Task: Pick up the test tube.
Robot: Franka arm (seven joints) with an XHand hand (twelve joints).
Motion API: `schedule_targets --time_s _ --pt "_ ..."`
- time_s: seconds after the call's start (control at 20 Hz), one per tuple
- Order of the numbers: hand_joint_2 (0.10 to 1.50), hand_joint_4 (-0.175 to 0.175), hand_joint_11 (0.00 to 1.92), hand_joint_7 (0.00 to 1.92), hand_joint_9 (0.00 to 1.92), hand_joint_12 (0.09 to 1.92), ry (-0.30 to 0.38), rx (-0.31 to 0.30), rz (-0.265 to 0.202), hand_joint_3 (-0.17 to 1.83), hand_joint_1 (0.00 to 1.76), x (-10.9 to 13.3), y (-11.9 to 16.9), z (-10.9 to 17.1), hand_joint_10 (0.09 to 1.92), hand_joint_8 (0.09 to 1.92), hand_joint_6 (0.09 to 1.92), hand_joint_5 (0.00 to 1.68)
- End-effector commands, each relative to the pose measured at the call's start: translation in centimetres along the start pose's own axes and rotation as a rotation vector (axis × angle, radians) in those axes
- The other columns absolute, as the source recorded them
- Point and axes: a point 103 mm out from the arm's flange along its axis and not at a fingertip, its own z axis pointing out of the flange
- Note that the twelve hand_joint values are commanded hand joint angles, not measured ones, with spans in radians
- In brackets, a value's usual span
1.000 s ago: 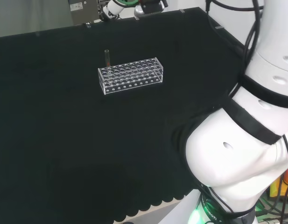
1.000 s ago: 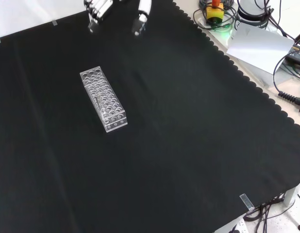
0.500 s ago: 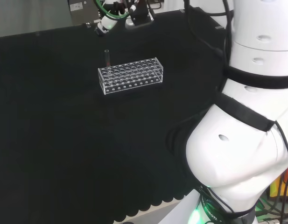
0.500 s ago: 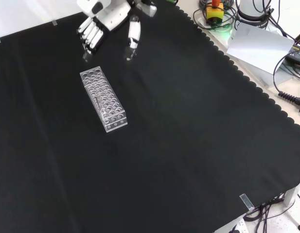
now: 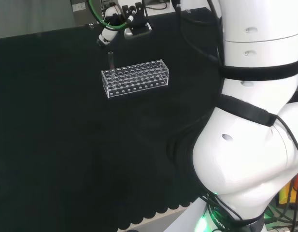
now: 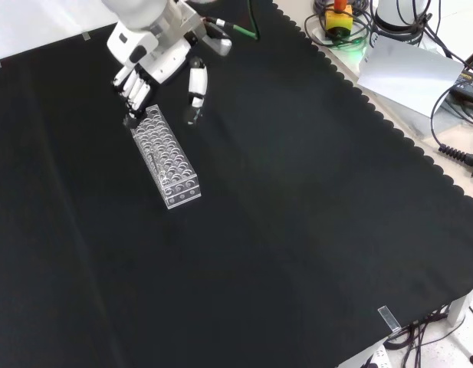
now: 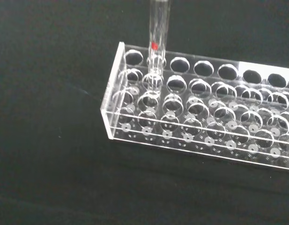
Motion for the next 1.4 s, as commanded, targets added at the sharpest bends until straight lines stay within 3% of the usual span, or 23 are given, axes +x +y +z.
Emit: schedule_targets --time_s 0.05,0.45,1.05,1.4 --pt "0.93 -0.121 0.07 0.51 0.41 1.58 -0.028 0.047 0.022 0.24 0.54 -0.3 1.8 2.2 0.87 0.84 0.09 0.40" --pt "0.93 -0.123 0.12 0.61 0.52 1.56 -0.033 0.078 0.052 0.26 0.58 -0.8 3.6 4.1 0.83 0.83 0.09 0.43" --pt "0.90 -0.128 0.22 0.70 0.63 1.52 0.185 0.068 0.146 0.29 0.69 -3.2 5.2 6.3 0.79 0.82 0.09 0.48" --pt "0.87 -0.129 0.27 0.78 0.69 1.49 0.274 0.086 0.176 0.34 0.75 -3.1 5.5 8.3 0.75 0.80 0.13 0.52"
